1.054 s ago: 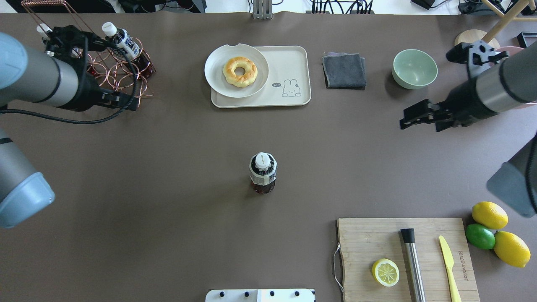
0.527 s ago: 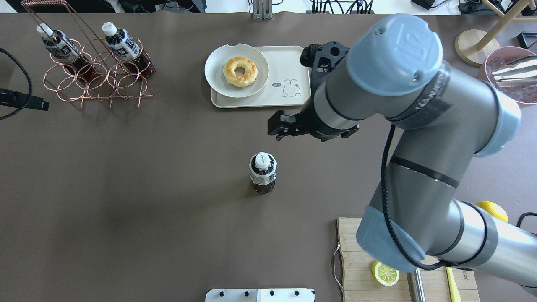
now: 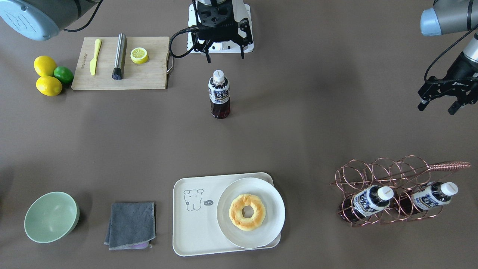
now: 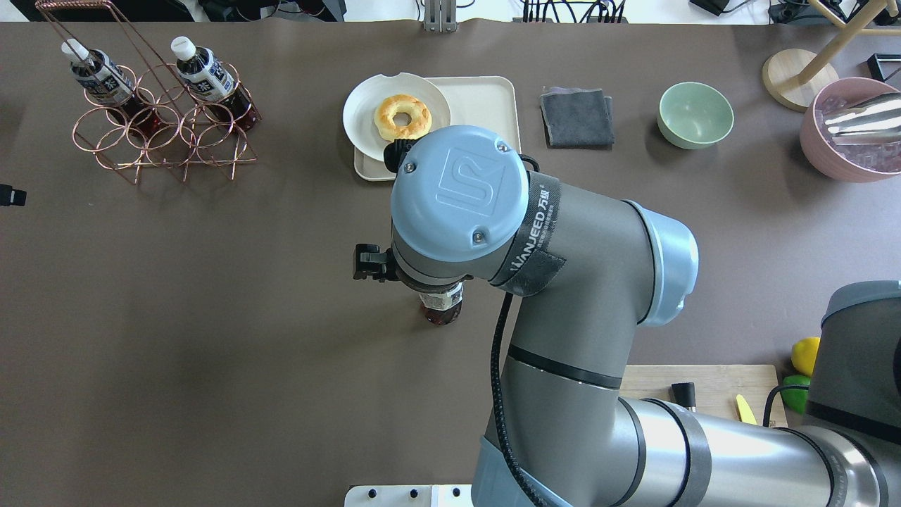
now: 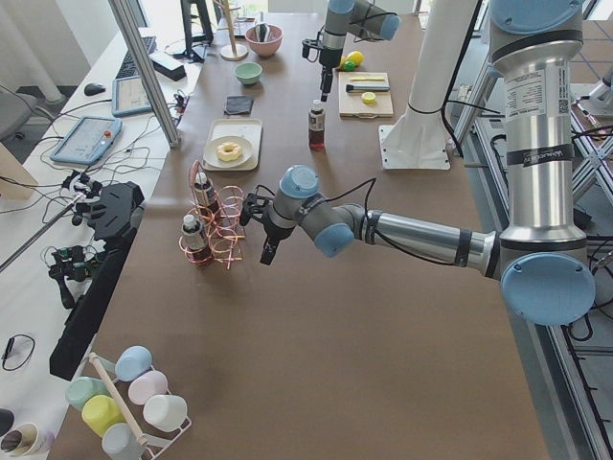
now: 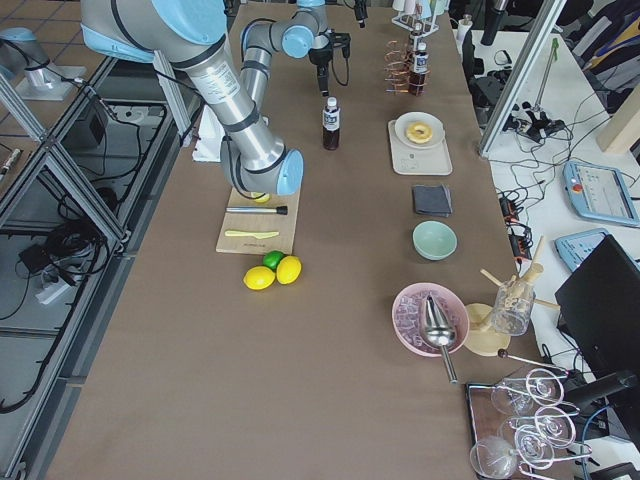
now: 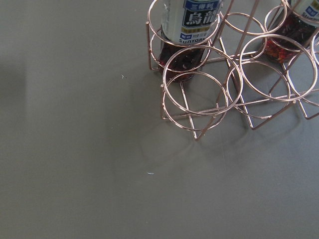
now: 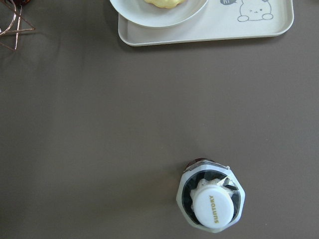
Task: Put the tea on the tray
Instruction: 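Lower the right gripper onto the bottle cap and grasp it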
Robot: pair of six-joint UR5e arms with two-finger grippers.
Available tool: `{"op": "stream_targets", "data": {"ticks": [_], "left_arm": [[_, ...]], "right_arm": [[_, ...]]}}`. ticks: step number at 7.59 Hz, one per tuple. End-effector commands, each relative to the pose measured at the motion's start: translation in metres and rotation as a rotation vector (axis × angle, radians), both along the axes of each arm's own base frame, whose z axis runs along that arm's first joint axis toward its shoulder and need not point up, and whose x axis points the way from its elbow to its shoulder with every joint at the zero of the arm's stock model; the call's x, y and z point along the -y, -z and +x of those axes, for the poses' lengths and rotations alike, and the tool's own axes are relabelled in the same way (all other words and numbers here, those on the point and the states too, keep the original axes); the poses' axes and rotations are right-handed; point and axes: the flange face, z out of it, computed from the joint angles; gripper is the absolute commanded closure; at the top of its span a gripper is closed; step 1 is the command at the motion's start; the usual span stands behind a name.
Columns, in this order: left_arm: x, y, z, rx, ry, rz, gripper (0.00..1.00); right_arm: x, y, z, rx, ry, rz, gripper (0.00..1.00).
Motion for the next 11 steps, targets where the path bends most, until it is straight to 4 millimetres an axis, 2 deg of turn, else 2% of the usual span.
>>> {"op": "stream_targets", "data": {"ticks": [1, 2, 4, 6, 7, 8, 10, 11], "left_arm": [[-0.003, -0.002, -0.003, -0.004, 0.01, -0.007, 0.02], [-0.003, 0.0, -0.003, -0.006, 0.012, -0.005, 0.02], [-0.003, 0.003, -0.003, -0.008, 0.013, 0.001, 0.02], [0.0, 0.006, -0.002, -0.009, 0.014, 0.007, 0.02], [0.0, 0.007, -0.003, -0.01, 0.014, 0.009, 0.02], [-0.001, 0.008, -0.003, -0.012, 0.014, 0.007, 0.02], [-0.002, 0.005, -0.003, -0.008, 0.015, 0.002, 0.02], [-0.002, 0.003, -0.004, -0.005, 0.018, 0.002, 0.02]], "right_arm": [[0.017, -0.015, -0.011, -0.087, -0.017, 0.025, 0.0], [0.023, -0.012, -0.005, -0.078, -0.024, 0.024, 0.0], [0.02, -0.038, -0.014, -0.088, -0.011, 0.021, 0.0], [0.016, -0.043, -0.026, -0.093, -0.006, 0.02, 0.01], [0.014, -0.039, -0.026, -0.086, -0.009, 0.016, 0.17], [0.012, -0.041, -0.025, -0.087, -0.007, 0.015, 0.42], [0.01, -0.031, -0.021, -0.072, -0.009, 0.021, 0.86], [0.01, -0.031, -0.019, -0.069, -0.007, 0.022, 1.0]]}}
